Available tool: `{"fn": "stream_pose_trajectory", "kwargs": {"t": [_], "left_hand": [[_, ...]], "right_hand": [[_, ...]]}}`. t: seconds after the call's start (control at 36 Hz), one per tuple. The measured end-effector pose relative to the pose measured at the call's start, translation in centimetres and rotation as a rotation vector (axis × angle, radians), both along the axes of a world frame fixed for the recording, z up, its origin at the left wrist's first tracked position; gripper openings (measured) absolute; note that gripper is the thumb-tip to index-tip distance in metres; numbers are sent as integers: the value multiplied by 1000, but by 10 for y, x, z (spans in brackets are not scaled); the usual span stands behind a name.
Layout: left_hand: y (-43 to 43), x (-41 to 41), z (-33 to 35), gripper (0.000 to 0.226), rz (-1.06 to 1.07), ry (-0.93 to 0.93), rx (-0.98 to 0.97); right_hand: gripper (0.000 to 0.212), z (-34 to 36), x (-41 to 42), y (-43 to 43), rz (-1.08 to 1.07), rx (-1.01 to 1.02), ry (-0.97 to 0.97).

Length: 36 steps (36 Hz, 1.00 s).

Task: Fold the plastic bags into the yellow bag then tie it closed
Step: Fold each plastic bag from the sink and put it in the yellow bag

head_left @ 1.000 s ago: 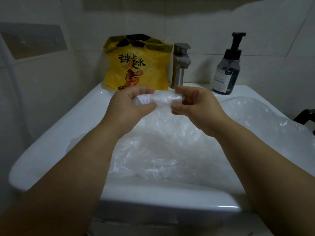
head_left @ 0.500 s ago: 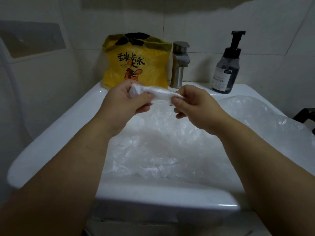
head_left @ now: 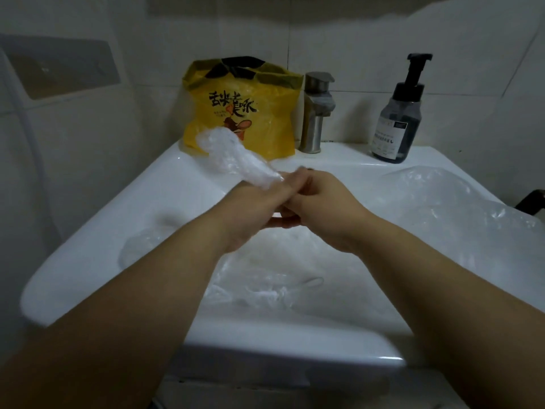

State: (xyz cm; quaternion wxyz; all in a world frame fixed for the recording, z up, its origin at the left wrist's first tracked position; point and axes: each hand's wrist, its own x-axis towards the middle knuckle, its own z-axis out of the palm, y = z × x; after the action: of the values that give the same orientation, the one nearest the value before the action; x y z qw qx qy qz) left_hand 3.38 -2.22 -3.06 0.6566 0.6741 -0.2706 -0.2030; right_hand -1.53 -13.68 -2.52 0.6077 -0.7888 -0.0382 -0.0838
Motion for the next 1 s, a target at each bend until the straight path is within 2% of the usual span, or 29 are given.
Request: {"fn": "stream_pose_trajectory", "kwargs": {"t": [0.06,0.14,0.25,0.33,0.47,0.58,0.67,0.75,0.81,0.86,1.0], "left_hand": [[-2,3,0,30,61,34,-18],[0,7,6,36,78,100,-88],[9,14,18,46,160,270,-346],[13,15,21,46,234,289,-409],[14,16,20,55,305,242,-362],[15,17,19,59,345,231,-308],[13,20,15,40,429,200,-300],[15,25,11,25,480,53,-277],[18,25,10,26,429,-42,-249],[21,23,11,26,356,-61,-214],[23,24,9,6,276,-75,-84]], "right_hand": [[18,0,0,0,0,-46,-29],[15,2,0,-2,10,-56,-31],[15,4,-1,-7,-16,-81,7],[14,4,-1,-8,-9,-81,30],[14,5,-1,-8,-19,-24,57],[14,6,0,-7,-52,119,64],[17,7,0,-7,-80,181,47],[16,8,1,-10,-129,207,13],[16,10,1,-14,-159,226,6],[15,12,0,-18,-177,240,3],[13,13,0,-26,-194,214,21]]}}
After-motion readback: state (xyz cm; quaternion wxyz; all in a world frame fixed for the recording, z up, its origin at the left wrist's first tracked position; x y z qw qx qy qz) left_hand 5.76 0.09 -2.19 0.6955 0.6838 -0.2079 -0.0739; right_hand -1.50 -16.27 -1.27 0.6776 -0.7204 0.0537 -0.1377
